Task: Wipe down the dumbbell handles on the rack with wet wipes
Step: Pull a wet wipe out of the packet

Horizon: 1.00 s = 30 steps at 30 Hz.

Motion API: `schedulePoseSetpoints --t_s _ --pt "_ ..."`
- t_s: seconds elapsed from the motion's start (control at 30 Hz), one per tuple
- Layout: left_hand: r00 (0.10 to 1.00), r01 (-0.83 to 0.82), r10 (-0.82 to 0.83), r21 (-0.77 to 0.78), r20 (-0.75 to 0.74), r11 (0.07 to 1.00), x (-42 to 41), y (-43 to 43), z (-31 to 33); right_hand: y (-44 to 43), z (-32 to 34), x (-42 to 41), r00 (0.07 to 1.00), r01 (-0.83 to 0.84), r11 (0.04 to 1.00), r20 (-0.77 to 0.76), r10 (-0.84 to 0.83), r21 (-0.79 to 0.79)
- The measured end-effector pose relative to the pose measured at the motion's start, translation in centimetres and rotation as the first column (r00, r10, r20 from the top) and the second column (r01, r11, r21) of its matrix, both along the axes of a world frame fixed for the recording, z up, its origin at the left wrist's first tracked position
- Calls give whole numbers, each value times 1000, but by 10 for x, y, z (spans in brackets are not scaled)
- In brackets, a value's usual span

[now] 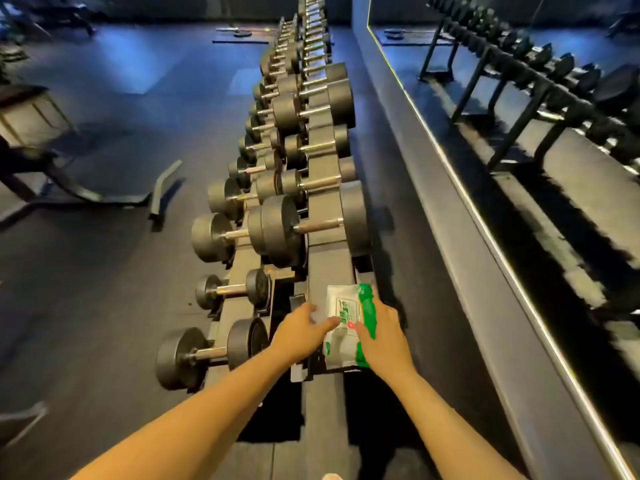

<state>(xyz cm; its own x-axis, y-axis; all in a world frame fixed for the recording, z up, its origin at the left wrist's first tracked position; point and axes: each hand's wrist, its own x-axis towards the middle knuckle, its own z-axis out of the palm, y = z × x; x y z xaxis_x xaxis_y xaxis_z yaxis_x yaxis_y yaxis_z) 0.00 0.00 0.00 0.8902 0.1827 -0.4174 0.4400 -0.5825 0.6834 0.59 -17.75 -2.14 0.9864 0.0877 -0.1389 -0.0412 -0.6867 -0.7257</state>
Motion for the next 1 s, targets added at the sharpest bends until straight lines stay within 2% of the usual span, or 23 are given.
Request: schedulePoseSetpoints --t_s 0.03,0.1,0.27,0.4,0.47,0.57,0.63,0.77,0.93,1.0 --pt "996 -66 60 -123 -59 990 4 -7 -6 3 -5 1 997 68 994 -37 -65 85" --pt "976 -190 154 -256 -155 948 11 -15 -17 7 -8 4 974 190 965 -158 -162 181" --pt "939 -318 222 -414 -264 853 14 -17 -35 11 -5 9 819 473 836 -489 -301 277" --pt "908 -361 163 -521 -386 773 10 -3 -27 7 -3 10 720 596 727 -628 -295 341" --pt "886 -395 104 -619 -451 678 5 9 -19 8 7 7 684 637 661 -686 -248 396" --pt "900 -371 18 -745 -435 555 -7 26 4 17 21 -1 680 631 602 -722 -126 489" --pt "922 -322 0 -771 -386 550 -14 43 24 31 34 -8 711 589 579 -702 -40 564" --pt "958 -245 37 -744 -284 622 -29 86 64 66 59 -19 750 528 517 -656 88 674" --pt "974 -210 87 -696 -208 687 -61 129 83 120 84 -35 689 595 300 -665 288 746" --pt "981 -191 129 -648 -143 737 -73 143 81 144 93 -39 686 608 275 -667 290 745"
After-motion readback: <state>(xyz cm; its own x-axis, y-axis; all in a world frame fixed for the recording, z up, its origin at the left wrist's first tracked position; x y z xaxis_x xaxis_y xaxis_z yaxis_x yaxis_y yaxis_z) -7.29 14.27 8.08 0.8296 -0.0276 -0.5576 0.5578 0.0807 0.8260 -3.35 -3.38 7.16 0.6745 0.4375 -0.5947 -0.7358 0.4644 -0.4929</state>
